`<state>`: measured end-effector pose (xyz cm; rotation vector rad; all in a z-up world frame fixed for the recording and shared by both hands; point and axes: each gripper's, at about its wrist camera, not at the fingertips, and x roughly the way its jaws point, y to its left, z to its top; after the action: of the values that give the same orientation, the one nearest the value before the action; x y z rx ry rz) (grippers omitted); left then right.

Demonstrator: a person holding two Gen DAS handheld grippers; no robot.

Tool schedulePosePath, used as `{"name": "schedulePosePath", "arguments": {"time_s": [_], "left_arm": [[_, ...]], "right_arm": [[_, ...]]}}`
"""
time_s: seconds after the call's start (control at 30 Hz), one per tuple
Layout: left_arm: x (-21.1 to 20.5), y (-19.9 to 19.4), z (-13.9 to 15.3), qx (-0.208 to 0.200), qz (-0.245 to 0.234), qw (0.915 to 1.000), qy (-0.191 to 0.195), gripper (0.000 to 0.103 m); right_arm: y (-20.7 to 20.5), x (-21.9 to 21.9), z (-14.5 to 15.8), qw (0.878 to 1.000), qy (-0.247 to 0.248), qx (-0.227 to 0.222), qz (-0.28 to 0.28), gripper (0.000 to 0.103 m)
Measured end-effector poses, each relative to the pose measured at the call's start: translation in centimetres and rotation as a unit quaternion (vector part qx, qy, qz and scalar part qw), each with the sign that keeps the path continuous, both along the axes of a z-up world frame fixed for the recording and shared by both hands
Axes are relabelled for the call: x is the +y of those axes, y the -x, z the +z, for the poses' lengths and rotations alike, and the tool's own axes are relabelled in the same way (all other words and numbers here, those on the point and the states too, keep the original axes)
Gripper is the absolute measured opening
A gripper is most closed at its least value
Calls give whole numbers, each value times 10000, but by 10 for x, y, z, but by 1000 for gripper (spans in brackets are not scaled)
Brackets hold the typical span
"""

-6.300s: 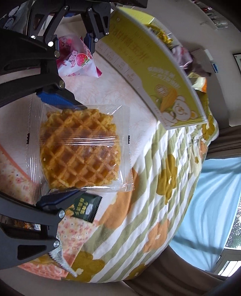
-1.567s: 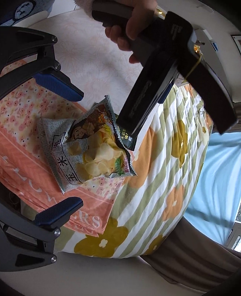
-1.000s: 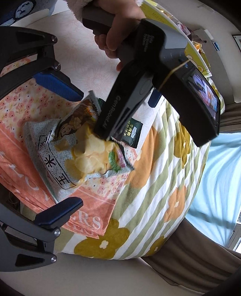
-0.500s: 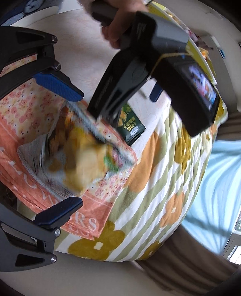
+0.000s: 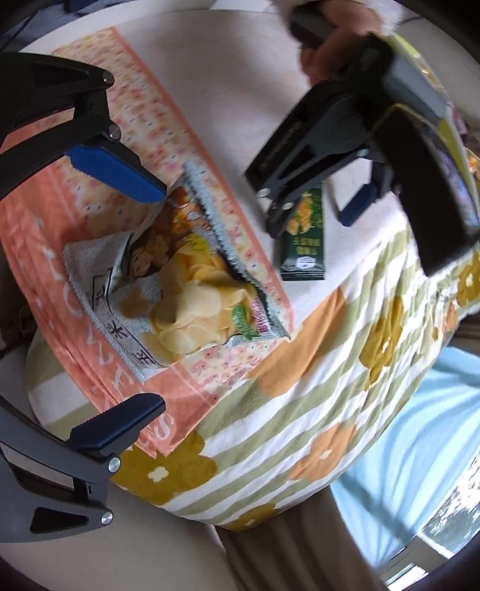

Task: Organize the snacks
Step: 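Grasp the green biscuit packet with the left tool while the right tool grasps the chip bag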

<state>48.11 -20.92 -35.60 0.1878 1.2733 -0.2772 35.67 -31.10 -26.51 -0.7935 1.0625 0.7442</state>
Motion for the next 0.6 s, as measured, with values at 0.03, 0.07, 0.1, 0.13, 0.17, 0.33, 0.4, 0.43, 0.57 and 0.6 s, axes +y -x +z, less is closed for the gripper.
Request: {"name": "schedulePosePath", "arguments": {"time_s": [0.03,0.07,0.1,0.13,0.17,0.33,0.4,0.43,0.57,0.6], "left_arm": [[0,1,1,-16,-54,10000,12,76],[0,1,2,-39,-101,9999,20,72],[-1,2,4,-60,-137,9999,28,62],[-1,3,6,-67,-181,9998,22,53],[0,3,7,-56,-214,9998,24,49],[5,1,9,21,-231,9996,166,40],[7,1,10,48,-211,9996,199,40],[8,1,10,71,-186,9995,231,40],[17,1,10,183,-2,9983,550,40],[20,1,10,206,53,9979,612,40]], "right_arm": [[0,2,-3,9999,43,-19,94,103],[-1,3,-4,9999,70,-28,148,103],[-3,4,-6,9998,93,-22,196,103],[-5,6,-9,9996,110,-1,250,103],[-7,8,-10,9995,123,12,283,103],[-19,14,-23,9994,148,132,290,103],[-24,15,-26,9993,64,307,193,103],[-25,14,-26,9992,1,379,121,103],[-32,13,-33,9979,-60,589,-251,103],[-33,13,-35,9975,-55,627,-318,103]]}}
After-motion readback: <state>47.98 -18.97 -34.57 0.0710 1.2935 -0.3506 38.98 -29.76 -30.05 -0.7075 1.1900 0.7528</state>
